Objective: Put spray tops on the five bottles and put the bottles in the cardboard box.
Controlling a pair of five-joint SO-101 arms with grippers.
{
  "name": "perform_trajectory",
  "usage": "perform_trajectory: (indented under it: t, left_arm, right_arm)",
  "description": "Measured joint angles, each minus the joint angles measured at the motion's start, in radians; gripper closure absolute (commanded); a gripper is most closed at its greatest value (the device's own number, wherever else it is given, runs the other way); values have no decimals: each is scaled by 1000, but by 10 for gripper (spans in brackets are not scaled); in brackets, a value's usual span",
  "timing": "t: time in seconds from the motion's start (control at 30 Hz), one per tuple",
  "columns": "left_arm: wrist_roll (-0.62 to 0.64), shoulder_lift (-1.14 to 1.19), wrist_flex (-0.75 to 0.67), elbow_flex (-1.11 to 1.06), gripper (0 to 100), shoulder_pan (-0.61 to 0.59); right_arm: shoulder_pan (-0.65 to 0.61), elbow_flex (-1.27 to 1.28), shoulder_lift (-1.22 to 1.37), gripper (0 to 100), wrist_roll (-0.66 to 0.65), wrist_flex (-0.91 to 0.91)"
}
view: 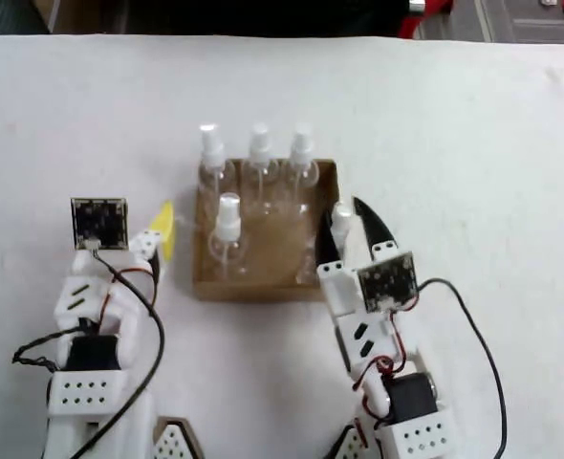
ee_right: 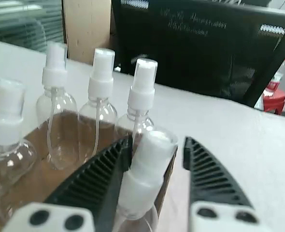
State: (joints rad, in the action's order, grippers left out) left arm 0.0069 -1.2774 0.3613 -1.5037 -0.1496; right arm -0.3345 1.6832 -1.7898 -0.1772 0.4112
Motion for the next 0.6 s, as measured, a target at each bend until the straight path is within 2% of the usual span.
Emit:
perform_trajectory:
  t: [0.33,0.6]
  left_arm:
    - [0,0,0,0,793,0]
    - [0,0,0,0,793,0]
  right_arm:
    - [0,-5,-11,773,0,20]
    - [-2,-140,-17,772,0,264]
